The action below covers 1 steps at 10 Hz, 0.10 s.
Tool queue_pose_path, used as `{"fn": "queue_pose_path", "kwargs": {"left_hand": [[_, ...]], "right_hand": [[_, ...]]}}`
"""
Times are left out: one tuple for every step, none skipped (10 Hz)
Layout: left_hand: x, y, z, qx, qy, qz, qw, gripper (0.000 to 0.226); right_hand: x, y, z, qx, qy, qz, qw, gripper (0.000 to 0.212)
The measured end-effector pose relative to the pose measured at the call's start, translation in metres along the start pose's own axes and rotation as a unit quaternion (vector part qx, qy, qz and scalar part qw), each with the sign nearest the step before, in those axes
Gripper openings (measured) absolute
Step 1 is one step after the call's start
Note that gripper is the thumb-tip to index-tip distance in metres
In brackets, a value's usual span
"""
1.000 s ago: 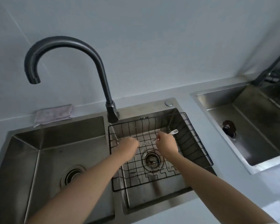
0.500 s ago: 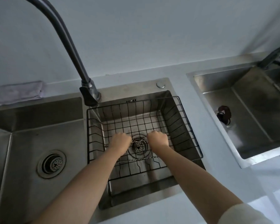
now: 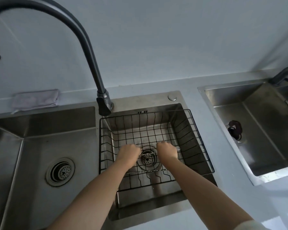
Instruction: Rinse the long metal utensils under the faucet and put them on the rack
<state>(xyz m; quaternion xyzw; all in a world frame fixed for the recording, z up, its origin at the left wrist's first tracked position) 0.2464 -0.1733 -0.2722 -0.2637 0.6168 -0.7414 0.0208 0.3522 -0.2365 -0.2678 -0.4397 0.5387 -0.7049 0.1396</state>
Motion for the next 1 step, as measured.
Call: {"fn": "queue_pose_path", "kwargs": {"left_hand": [[0.014, -0.0199, -0.0067, 0.029, 0.0, 0.069, 0.997, 0.022]], "right_hand": [[0.0058, -0.0092, -0.0083, -0.016, -0.002, 0.043, 0.999, 0.03]]}}
Point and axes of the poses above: each hand's wrist, its own x-axis away from the middle knuckle, its own y-axis out of the palm, z = x × y, the point moved 4 cm from there along -x, towards the middle knuckle, and after that the axes turned 9 degrees about y, right-handed, at the moved point
